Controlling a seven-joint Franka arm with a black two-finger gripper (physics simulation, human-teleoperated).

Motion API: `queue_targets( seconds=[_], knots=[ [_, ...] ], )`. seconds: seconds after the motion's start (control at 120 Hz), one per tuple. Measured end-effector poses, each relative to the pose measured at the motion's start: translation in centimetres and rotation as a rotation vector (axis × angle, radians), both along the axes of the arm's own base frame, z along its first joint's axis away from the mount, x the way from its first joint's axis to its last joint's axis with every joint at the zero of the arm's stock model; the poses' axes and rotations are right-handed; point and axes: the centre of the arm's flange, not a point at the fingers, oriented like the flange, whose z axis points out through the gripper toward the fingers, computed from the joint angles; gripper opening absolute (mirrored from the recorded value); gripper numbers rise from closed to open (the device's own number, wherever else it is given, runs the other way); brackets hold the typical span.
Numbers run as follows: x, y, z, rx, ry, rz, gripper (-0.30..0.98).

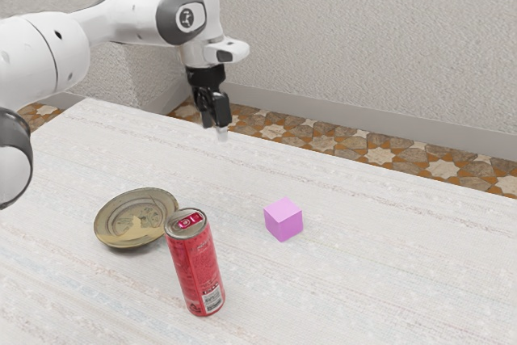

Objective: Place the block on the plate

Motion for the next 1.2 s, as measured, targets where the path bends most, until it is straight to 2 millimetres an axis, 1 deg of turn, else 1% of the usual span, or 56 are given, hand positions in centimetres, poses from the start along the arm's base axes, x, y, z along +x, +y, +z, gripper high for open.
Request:
queue_targets(
  seconds=[0.2,0.4,0.492,0.542,0.6,0.8,0.975,1.092,1.2],
  knots=[
    [1.9,-5.5,-3.8,0.005,0.008,-0.052,0.68],
    [3.1,-8.4,-7.8,0.012,0.026,-0.057,0.69],
    [3.0,-10.6,-8.7,0.013,0.022,-0.073,0.69],
    [3.0,-11.4,-8.9,0.011,0.018,-0.076,0.69],
    [3.1,-11.7,-9.9,0.007,0.020,-0.070,0.69],
    [3.9,-12.3,-14.6,-0.007,0.041,-0.040,0.69],
    [4.2,-12.2,-16.6,-0.026,0.047,-0.012,0.69],
    [4.4,-11.6,-17.3,-0.038,0.045,0.011,0.69],
    [4.4,-11.4,-18.2,-0.043,0.039,0.020,0.69]
  ],
)
